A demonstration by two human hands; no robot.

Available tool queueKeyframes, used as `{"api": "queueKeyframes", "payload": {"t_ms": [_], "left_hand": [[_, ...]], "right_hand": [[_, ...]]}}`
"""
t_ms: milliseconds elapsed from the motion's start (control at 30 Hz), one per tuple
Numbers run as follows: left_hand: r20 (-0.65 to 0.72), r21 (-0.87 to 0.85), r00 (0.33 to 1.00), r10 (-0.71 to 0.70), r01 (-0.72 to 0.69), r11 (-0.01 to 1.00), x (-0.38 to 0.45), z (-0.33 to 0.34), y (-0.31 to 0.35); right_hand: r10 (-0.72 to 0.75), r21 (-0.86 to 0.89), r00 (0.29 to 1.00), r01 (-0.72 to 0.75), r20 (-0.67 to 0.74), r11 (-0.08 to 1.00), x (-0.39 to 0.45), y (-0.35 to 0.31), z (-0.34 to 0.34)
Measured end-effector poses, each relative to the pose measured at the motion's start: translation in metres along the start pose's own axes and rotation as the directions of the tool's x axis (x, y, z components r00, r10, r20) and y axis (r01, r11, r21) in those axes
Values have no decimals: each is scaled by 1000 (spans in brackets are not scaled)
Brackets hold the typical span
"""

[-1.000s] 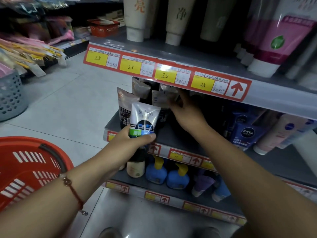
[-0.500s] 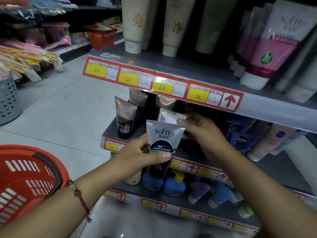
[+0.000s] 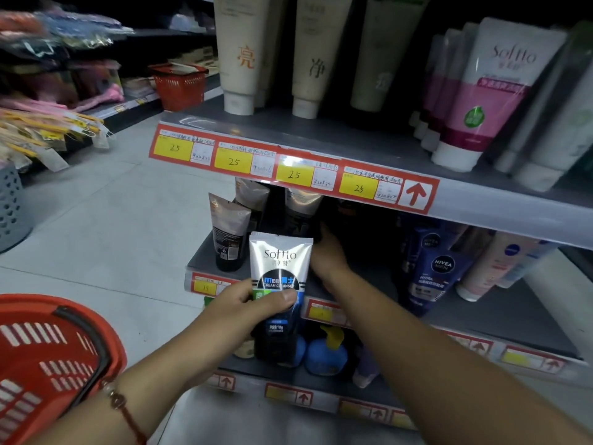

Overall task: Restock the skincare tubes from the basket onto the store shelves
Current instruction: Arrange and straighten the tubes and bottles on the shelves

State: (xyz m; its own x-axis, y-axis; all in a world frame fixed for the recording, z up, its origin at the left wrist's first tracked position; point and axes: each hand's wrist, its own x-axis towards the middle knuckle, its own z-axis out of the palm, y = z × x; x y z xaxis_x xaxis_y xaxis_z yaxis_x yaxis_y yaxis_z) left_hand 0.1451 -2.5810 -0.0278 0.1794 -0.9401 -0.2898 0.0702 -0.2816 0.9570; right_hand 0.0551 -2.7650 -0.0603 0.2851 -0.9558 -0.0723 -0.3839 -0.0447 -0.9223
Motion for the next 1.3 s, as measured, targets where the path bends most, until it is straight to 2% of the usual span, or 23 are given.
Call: {"api": "queueKeyframes", "payload": {"t_ms": [67, 200, 267, 433, 667, 833, 1033, 1300], "left_hand": [[-12, 13, 1000, 7, -7, 1000, -1, -2, 0], [-5, 20, 1000, 14, -13, 1000, 0, -6, -3], [-6, 15, 1000, 16, -15, 1000, 2, -9, -3], [11, 31, 999, 36, -36, 999, 6, -16, 1], [-9, 88, 999, 51, -50, 995, 4, -34, -1], [-24, 127, 998, 49, -46, 991, -4, -37, 1], [-7, 102, 999, 35, -34, 994, -11, -38, 4], [-62, 119, 998, 4, 3, 993, -10, -48, 0]], "right_hand": [[-24, 16, 999, 25, -44, 1000, 6, -4, 11], [38, 71, 987, -27, -155, 997, 7, -5, 19], [19, 47, 983, -10, -185, 999, 2, -4, 17], [-29, -253, 991, -5, -132, 968, -5, 6, 10], [-39, -240, 994, 13, -104, 971, -6, 27, 9], [-62, -331, 998, 51, -22, 942, -1, 34, 8], [-79, -460, 991, 22, -106, 887, -7, 36, 13], [-82, -473, 990, 17, -118, 881, 9, 34, 17]]}}
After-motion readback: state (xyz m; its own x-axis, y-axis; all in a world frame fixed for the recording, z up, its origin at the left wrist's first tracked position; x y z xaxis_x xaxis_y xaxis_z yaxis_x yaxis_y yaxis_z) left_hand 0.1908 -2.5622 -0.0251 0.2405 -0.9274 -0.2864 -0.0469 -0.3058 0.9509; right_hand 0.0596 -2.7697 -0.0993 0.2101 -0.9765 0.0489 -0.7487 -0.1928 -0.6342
